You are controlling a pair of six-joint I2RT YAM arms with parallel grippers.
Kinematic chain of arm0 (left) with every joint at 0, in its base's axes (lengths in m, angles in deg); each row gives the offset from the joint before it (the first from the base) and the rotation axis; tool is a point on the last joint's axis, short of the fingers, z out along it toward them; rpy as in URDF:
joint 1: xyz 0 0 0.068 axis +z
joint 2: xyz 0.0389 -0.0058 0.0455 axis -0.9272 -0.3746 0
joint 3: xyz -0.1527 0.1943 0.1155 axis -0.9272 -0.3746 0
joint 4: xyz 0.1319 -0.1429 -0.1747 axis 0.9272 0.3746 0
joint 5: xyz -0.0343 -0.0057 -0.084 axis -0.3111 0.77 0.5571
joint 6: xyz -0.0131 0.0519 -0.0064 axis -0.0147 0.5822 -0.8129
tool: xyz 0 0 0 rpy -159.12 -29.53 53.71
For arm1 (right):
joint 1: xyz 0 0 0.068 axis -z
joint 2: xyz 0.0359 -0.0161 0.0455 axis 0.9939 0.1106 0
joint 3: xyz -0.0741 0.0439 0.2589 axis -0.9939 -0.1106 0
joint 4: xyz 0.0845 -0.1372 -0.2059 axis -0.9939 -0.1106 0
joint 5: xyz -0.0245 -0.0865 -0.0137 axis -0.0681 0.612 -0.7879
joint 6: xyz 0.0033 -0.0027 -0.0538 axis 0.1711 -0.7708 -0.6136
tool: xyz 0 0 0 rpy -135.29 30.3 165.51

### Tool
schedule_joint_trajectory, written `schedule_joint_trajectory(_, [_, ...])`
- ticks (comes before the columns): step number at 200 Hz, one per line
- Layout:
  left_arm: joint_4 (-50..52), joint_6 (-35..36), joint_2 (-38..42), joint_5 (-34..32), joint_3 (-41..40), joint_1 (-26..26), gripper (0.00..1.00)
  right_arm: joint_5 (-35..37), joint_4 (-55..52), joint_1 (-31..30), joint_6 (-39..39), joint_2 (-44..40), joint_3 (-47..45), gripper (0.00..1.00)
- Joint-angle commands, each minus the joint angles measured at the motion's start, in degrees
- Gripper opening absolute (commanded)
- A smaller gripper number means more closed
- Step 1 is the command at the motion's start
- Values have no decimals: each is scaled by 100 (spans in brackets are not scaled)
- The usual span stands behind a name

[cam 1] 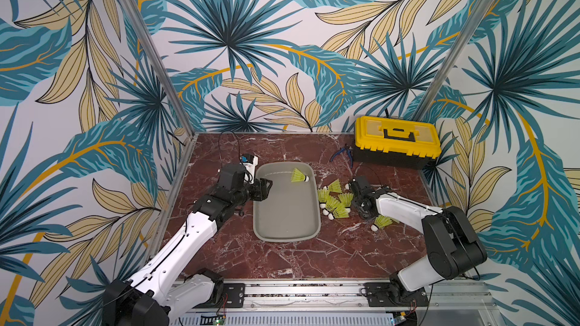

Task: Put the shuttlecocks into the storage box
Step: Pick up the shuttlecock at the center of the board.

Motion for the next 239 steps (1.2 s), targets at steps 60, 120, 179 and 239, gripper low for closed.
schedule_joint_trajectory(60, [-117, 150, 1, 123, -5, 155, 58, 192, -688, 37, 157, 277, 303, 41])
schedule_joint_trajectory(120, [-287, 148, -17, 401, -10, 240, 58, 195, -1208, 57, 224, 574, 691, 41])
schedule_joint_trajectory(179, [-406, 138, -15, 607, -18, 289, 58, 128, -1560, 99, 357, 773, 930, 39])
schedule_joint_trajectory(239, [-455, 184, 18, 716, -26, 368, 58, 122, -1912, 99, 376, 1042, 1257, 37])
